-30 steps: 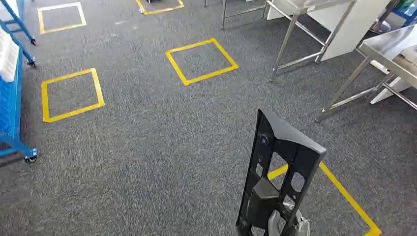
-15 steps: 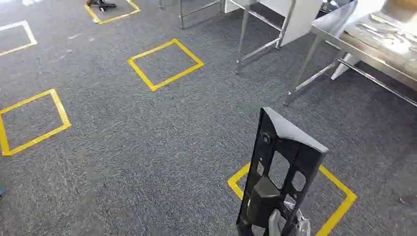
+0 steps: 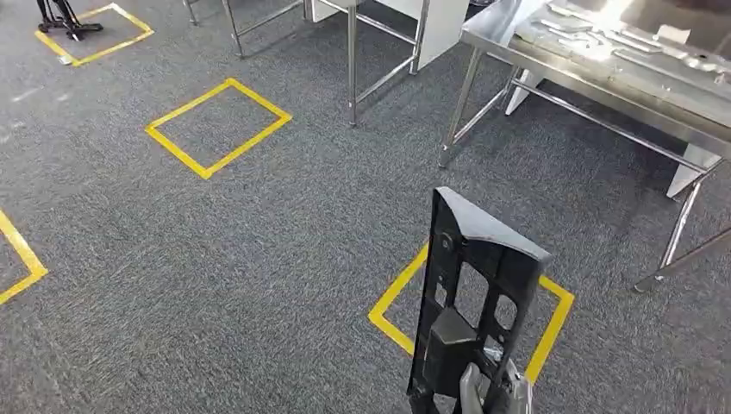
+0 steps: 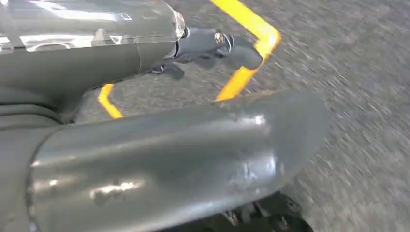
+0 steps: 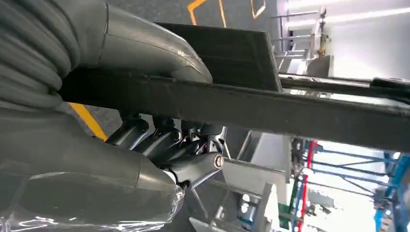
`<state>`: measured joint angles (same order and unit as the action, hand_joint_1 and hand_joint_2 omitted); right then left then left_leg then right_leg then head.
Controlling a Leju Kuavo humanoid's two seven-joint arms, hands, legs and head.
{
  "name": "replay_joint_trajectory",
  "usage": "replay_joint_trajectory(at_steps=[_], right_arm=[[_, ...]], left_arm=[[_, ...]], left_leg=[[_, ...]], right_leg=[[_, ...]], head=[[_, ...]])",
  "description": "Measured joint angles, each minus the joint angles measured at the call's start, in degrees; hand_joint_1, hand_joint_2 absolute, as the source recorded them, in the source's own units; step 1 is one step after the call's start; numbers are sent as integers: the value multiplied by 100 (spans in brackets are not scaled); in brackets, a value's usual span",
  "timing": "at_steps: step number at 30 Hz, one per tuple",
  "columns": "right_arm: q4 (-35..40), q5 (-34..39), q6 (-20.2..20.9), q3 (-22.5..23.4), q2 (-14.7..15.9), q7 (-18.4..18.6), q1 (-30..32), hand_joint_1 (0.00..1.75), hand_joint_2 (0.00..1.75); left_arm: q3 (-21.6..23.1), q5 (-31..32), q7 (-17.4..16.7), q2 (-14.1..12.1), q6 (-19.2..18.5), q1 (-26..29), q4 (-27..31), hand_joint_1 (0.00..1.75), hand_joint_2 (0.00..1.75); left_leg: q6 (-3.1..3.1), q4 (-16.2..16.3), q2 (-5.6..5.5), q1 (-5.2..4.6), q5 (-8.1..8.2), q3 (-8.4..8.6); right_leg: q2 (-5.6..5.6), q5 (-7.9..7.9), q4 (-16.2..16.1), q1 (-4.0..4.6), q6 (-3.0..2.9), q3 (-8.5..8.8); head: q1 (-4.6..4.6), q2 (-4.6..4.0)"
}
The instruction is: Take the parts from the cabinet and place them on the table.
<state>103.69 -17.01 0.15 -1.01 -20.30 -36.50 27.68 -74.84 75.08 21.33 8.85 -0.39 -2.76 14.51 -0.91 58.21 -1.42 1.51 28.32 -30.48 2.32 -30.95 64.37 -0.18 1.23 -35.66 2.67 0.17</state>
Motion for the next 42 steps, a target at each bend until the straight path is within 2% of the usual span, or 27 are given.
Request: replay_joint_trajectory(at_steps=[2, 4, 5, 7, 8, 9, 12, 13, 15, 16, 18, 19, 21, 22, 23, 24, 27, 28, 29, 30, 31, 33, 34, 36, 38, 39, 42], right_arm=[[-48, -6, -26, -43, 2, 11, -74, 175, 175], [-85, -6, -41, -66, 13, 17, -69, 175, 175], [-107, -6, -59, -74, 20, 31, -70, 175, 175], [-111, -6, -96, -83, 31, 39, -74, 175, 175], [-111, -6, -109, -92, 35, 39, -82, 175, 175], [-114, -4, -111, -98, 39, 50, -83, 175, 175], [-68, 50, -155, -118, 46, 81, -37, 175, 175], [-22, 79, -135, -116, 46, 105, -6, 175, 175], [42, 114, -103, -114, 48, 122, 29, 175, 175], [44, 122, -94, -116, 48, 136, 6, 175, 175], [44, 125, -63, -114, 50, 146, 24, 175, 175], [46, 136, -48, -107, 55, 151, 43, 175, 175], [66, 153, 18, -76, 57, 153, 77, 175, 175], [89, 177, 41, -63, 57, 155, 87, 175, 175], [109, 192, 63, -50, 59, 155, 88, 175, 175], [120, 214, 94, -33, 61, 160, 80, 175, 175], [201, 221, 171, 13, 66, 166, 140, 175, 175], [218, 221, 179, 30, 70, 166, 150, 175, 175], [236, 221, 179, 46, 72, 166, 171, 175, 175], [260, 223, 179, 53, 74, 164, 165, 175, 175], [265, 223, 186, 64, 83, 166, 143, 175, 175], [265, 223, 206, 74, 85, 166, 149, 175, 175], [265, 221, 221, 81, 87, 168, 164, 175, 175], [267, 221, 223, 101, 90, 170, 183, 175, 175], [319, 188, 203, 105, 87, 214, 199, 175, 175], [350, 109, 217, 109, 85, 262, 187, 175, 175], [391, -102, 149, 129, 72, 275, 247, 175, 175]], left_arm=[[0, 9, 4, 0, -20, 20, 0, 0, 0], [-2, 11, 4, -2, -22, 23, 0, 0, 0], [-2, 11, 11, -4, -20, 20, 0, 0, 0], [0, 18, 31, -2, -24, 7, 0, 0, 0], [0, 28, 42, -2, -26, 7, 0, 0, 0], [0, 53, 48, -2, -26, -7, -2, 0, 0], [4, 72, 59, 0, -28, -31, -2, 0, 0], [11, 85, 61, 0, -28, -43, -2, 0, 0], [13, 103, 70, 0, -31, -52, -2, 0, 0], [13, 103, 70, -2, -31, -45, -2, 0, 0], [13, 109, 68, 0, -31, -19, -2, 0, 0], [13, 111, 66, 0, -29, -5, -2, 0, 0], [13, 111, 61, 0, -24, -2, -2, 0, 0], [13, 111, 61, 0, -15, -3, -2, 0, 0], [13, 111, 61, -2, -11, 3, -2, 0, 0], [13, 116, 61, -2, -11, 5, -2, 0, 0], [13, 118, 61, -2, 11, -22, -2, 0, 0], [15, 118, 63, 12, 13, -27, -2, 0, 0], [15, 118, 63, 11, 15, -44, -2, 0, 0], [15, 118, 70, 11, 22, -40, -2, 0, 0], [15, 118, 70, 11, 22, -23, -2, 0, 0], [15, 118, 68, 11, 22, -3, -2, 0, 0], [15, 118, 63, 11, 22, -3, -2, 0, 0], [15, 175, 61, 20, 20, -12, -2, 0, 0], [59, 253, -11, 121, 112, -18, -4, 0, 0], [48, 223, -79, 175, 208, -41, -4, 0, 0], [37, 194, -146, 188, 105, -143, -33, 0, 0]], left_leg=[[-5, 4, 193, -25, 35, 18], [1, 5, 369, -27, 78, 59], [6, 4, 444, -28, 104, 97], [25, -2, 579, -33, 169, 203], [47, -18, 634, -33, 197, 224], [84, -29, 685, -74, 221, 256], [173, -112, 885, -74, 249, 377], [213, -123, 921, -89, 294, 402], [219, 309, 405, -59, 561, 275], [219, 772, 286, -43, 775, 42], [239, 1579, 200, -43, 1028, -420], [247, 1685, 197, -40, 933, -542], [234, 1077, 162, -38, 395, -396], [225, 608, 65, -33, 91, -238], [198, 234, -176, -23, -56, -131], [177, 164, -408, -15, 46, -97], [97, 115, -236, -71, 53, -72], [42, 49, -166, 0, 14, -39], [7, 18, -70, 2, -13, -19], [-25, -2, -15, -1, -16, -6], [-31, -3, 82, -9, -11, -6], [-26, 2, 272, -14, 19, 0], [-22, 2, 357, -14, 35, 12], [4, 1, 509, -6, 82, 70], [50, -1, 598, -5, 145, 159], [107, -1, 629, -40, 185, 154], [201, -61, 677, -40, 202, 223]], right_leg=[[-188, -360, 885, -29, 49, -491], [-215, -287, 1160, -45, 68, -684], [-230, -58, 886, -49, 60, -566], [-394, 503, -162, -28, -9, -24], [-678, 479, -500, 28, -58, 158], [-831, 433, -535, 96, -119, 169], [-575, 436, -560, 110, -189, 144], [-484, 472, -641, 41, -232, 217], [-381, 481, -691, 20, -293, 266], [-300, 474, -685, 19, -318, 268], [-115, 458, -679, 30, -342, 282], [-6, 450, -668, 32, -341, 292], [198, 416, -619, 28, -311, 323], [273, 386, -581, 22, -293, 329], [336, 356, -536, 12, -271, 318], [392, 327, -483, 50, -228, 282], [588, 358, -523, -13, -107, 232], [623, 362, -520, 0, -73, 222], [323, 317, -432, -2, -64, 211], [37, 156, -221, 15, -40, 96], [-102, -84, 207, 1, -1, -131], [-182, -404, 1053, -40, 53, -592], [-197, -373, 1193, -58, 72, -687], [-249, 30, 701, -77, 82, -461], [-509, 516, -360, -72, 52, 101], [-513, 409, -480, -31, 23, 175], [-451, 385, -509, 20, -95, 166]], head=[[-7, -2], [-9, -2], [-9, -2], [-9, -2], [-11, 0], [-18, -2], [-7, -2], [-20, 0], [-68, 0], [-68, 0], [-81, -2], [-83, 0], [-83, 0], [-85, 0], [-92, -2], [-88, -2], [-129, 0], [-114, 0], [-133, -2], [-63, 0], [-54, 0], [-55, -2], [-57, 0], [-55, 0], [-55, 0], [-64, 0], [-63, -2]])
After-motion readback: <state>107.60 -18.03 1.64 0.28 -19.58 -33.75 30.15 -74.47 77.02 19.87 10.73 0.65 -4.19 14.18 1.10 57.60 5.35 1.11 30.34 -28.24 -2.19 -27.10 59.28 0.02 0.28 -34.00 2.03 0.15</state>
